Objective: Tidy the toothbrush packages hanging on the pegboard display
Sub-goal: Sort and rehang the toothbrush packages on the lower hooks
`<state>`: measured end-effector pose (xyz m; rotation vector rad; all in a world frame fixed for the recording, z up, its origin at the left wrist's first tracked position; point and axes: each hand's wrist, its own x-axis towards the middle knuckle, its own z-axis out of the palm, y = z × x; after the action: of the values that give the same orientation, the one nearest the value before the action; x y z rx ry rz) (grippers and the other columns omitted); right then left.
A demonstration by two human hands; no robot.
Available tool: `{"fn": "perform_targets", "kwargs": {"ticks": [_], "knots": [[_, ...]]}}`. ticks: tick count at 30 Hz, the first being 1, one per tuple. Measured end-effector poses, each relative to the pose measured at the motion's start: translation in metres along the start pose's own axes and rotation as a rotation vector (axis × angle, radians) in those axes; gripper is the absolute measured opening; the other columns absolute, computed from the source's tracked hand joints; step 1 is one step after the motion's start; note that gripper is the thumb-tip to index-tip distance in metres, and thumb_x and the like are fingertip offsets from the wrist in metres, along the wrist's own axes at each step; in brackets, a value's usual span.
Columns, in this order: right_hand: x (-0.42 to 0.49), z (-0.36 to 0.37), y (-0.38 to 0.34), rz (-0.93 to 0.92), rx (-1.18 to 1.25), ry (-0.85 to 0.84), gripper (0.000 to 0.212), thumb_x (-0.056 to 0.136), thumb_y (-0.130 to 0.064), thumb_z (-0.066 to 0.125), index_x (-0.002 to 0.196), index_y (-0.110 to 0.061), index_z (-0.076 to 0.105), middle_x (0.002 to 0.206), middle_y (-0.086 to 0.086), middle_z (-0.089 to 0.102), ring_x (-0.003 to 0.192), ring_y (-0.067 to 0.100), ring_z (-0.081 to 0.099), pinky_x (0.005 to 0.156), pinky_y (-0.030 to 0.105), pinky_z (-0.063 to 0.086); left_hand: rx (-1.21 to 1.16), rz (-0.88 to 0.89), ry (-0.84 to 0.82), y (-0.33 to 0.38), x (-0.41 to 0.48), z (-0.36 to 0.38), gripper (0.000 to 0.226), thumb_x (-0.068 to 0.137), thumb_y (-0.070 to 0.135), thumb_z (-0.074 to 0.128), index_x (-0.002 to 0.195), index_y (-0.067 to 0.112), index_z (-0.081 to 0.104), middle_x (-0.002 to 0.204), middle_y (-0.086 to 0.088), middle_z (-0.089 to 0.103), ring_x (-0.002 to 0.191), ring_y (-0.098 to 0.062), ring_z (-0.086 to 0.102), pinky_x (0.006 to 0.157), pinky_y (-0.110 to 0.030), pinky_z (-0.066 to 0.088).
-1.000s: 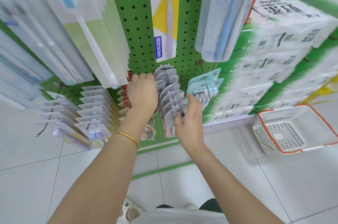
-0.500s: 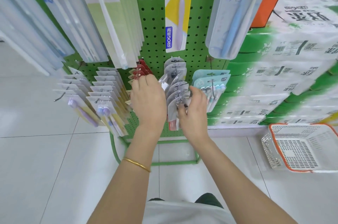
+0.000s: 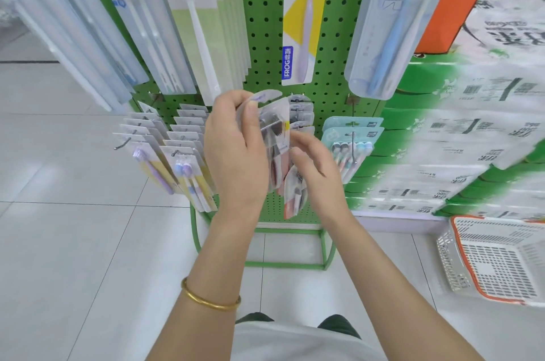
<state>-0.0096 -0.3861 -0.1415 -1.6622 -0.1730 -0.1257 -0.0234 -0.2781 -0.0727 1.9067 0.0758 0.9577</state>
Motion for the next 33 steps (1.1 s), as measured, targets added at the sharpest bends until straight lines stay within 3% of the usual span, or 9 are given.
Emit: {"fn": "perform_targets", "kwargs": {"ticks": [5,8,12,15,17,19,23,28,33], "knots": [[-0.006,-0.01,-0.005,0.026,0.208,-0.057,0.021,0.095,-0.011,0.052,0.105,-0.025,0.064,0.108,-0.003,0.068,0.101,0.008,0.062,0.087,0.022,0.048,-0.191,-0.12,0.042,0.008,0.01,0.009,0.011,0.099,0.013,0.044,0.095,0.022,0.049,0.086,0.019,0.051,0.082,0.01,0.05,0.076,-0.008,0.037],[-0.009,-0.012,-0.009,0.045,0.262,-0.023,0.021,0.095,-0.002,0.05,0.104,-0.016,0.062,0.099,-0.003,0.069,0.09,0.004,0.064,0.078,0.016,0.048,-0.265,-0.167,-0.003,0.011,0.014,0.018,0.012,0.099,0.012,0.044,0.094,0.022,0.051,0.087,0.017,0.054,0.08,0.011,0.052,0.076,-0.008,0.038],[-0.017,-0.025,-0.009,0.086,0.307,0.014,0.017,0.094,0.002,0.049,0.094,-0.01,0.062,0.071,-0.015,0.066,0.064,-0.003,0.058,0.059,0.011,0.045,-0.26,-0.197,-0.104,0.005,0.011,0.038,0.011,0.099,0.015,0.044,0.098,0.016,0.054,0.087,0.017,0.054,0.079,0.012,0.051,0.074,-0.007,0.038],[-0.026,-0.034,-0.005,0.121,0.373,0.079,0.017,0.095,-0.002,0.05,0.092,-0.012,0.064,0.074,-0.013,0.068,0.066,0.002,0.06,0.061,0.016,0.047,-0.173,-0.141,-0.177,0.001,0.0,0.054,0.02,0.101,0.022,0.038,0.111,0.01,0.051,0.098,0.013,0.053,0.085,0.007,0.048,0.075,-0.003,0.033],[-0.031,-0.039,-0.002,0.145,0.456,0.161,0.019,0.094,-0.003,0.051,0.091,-0.014,0.065,0.079,-0.007,0.07,0.071,0.008,0.063,0.067,0.021,0.051,-0.091,-0.073,-0.228,0.001,-0.013,0.064,0.034,0.101,0.025,0.036,0.128,0.005,0.044,0.119,0.002,0.051,0.102,0.001,0.045,0.082,0.001,0.028],[-0.036,-0.043,0.0,0.178,0.534,0.237,0.018,0.094,-0.004,0.05,0.088,-0.013,0.065,0.077,-0.003,0.069,0.068,0.01,0.063,0.067,0.023,0.052,-0.024,-0.02,-0.291,0.003,-0.025,0.071,0.046,0.1,0.027,0.037,0.14,0.003,0.034,0.136,-0.007,0.044,0.121,-0.01,0.04,0.093,-0.005,0.025],[-0.045,-0.053,0.002,0.226,0.67,0.327,0.014,0.093,-0.005,0.05,0.087,-0.009,0.063,0.077,0.005,0.066,0.065,0.013,0.061,0.063,0.024,0.052,0.045,0.083,-0.416,0.006,-0.046,0.081,0.06,0.096,0.033,0.036,0.146,0.002,0.024,0.145,-0.017,0.036,0.136,-0.028,0.033,0.11,-0.039,0.032],[-0.048,-0.075,0.001,0.216,0.786,0.44,0.008,0.09,-0.007,0.053,0.086,-0.008,0.06,0.075,0.005,0.067,0.064,0.013,0.062,0.062,0.023,0.053,0.141,0.189,-0.572,0.009,-0.078,0.088,0.067,0.095,0.038,0.034,0.15,0.005,0.016,0.156,-0.018,0.017,0.143,-0.028,0.02,0.113,-0.032,0.021],[-0.054,-0.09,-0.003,0.229,0.907,0.559,0.017,0.094,-0.004,0.049,0.081,-0.01,0.056,0.063,0.0,0.067,0.057,0.011,0.064,0.057,0.022,0.054,0.182,0.321,-0.674,0.007,-0.101,0.091,0.067,0.094,0.039,0.039,0.15,0.011,0.014,0.156,-0.019,0.018,0.139,-0.031,0.03,0.108,-0.04,0.032]]}}
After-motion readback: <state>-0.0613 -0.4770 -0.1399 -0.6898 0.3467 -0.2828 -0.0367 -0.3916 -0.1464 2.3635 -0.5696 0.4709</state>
